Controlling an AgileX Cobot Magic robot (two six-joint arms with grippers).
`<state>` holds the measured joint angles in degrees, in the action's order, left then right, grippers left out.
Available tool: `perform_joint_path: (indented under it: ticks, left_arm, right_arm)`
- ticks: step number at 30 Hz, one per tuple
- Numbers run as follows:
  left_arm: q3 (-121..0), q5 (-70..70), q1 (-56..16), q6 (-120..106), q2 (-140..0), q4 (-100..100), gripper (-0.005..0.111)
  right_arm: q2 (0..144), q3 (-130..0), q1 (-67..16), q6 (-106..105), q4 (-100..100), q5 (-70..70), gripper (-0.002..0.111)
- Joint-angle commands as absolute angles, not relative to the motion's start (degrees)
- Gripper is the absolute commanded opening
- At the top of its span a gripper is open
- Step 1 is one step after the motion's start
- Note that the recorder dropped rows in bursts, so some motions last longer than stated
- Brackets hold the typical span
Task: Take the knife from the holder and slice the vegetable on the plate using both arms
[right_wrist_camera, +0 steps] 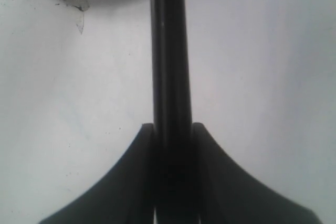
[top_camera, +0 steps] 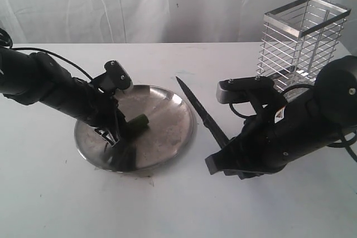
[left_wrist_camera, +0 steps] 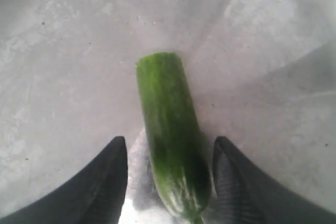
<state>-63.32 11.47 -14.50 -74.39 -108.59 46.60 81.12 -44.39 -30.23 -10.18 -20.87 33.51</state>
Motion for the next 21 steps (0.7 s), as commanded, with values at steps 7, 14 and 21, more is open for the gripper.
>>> perform_joint_path:
  ticks: [7,14,21]
  left_arm:
    - [-63.43,7.3,-14.28,-69.5,-99.19,49.2,0.027]
    - [-63.43,7.32,-14.28,-61.35,-98.96,49.7,0.0]
    - [-64.74,9.54,-13.98,-46.6,-100.07,51.82,0.0]
  right_arm:
    - [81.6,-50.41,-30.18,-14.57,-20.88,36.96,0.0]
    - [94.43,-67.46,-30.18,-15.23,-18.32,51.08,0.0]
    - [101.99,-71.95,-31.13,-13.74,-17.92,51.64,0.0]
